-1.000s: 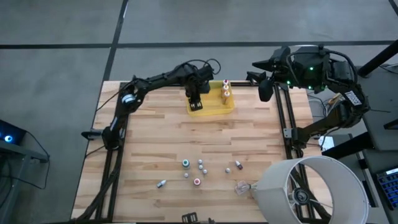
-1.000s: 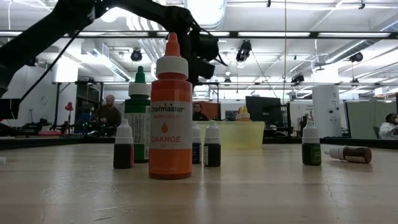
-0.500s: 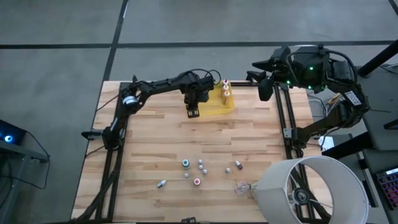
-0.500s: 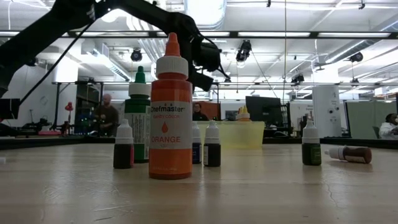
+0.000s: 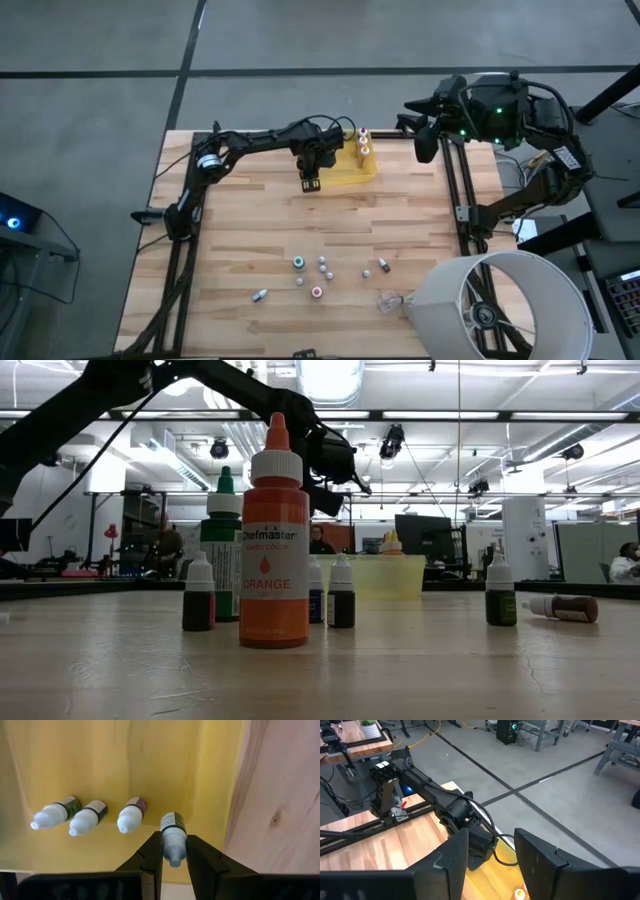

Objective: Pick & Place food coloring
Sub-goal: Put the left small green food coloring bottle into the yellow bin

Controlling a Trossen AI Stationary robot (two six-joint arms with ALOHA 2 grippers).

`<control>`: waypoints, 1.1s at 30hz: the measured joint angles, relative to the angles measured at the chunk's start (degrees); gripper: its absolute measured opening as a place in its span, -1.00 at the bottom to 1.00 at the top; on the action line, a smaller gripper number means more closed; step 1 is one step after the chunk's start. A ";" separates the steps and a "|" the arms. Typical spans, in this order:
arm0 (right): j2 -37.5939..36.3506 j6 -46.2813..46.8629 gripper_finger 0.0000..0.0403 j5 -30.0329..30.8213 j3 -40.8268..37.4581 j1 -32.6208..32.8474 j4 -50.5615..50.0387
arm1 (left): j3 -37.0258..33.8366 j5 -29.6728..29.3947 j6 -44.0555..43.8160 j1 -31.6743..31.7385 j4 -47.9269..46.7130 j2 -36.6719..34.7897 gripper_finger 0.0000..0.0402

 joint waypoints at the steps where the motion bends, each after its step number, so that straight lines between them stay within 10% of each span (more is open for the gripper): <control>1: 0.00 0.00 -0.26 -0.02 0.00 0.00 0.00 | 0.00 0.02 0.12 0.00 -0.10 0.00 -0.75; 33: 0.00 -0.31 -0.31 -0.11 -0.01 0.04 0.00 | -4.64 4.09 0.35 0.68 4.15 -0.04 -0.75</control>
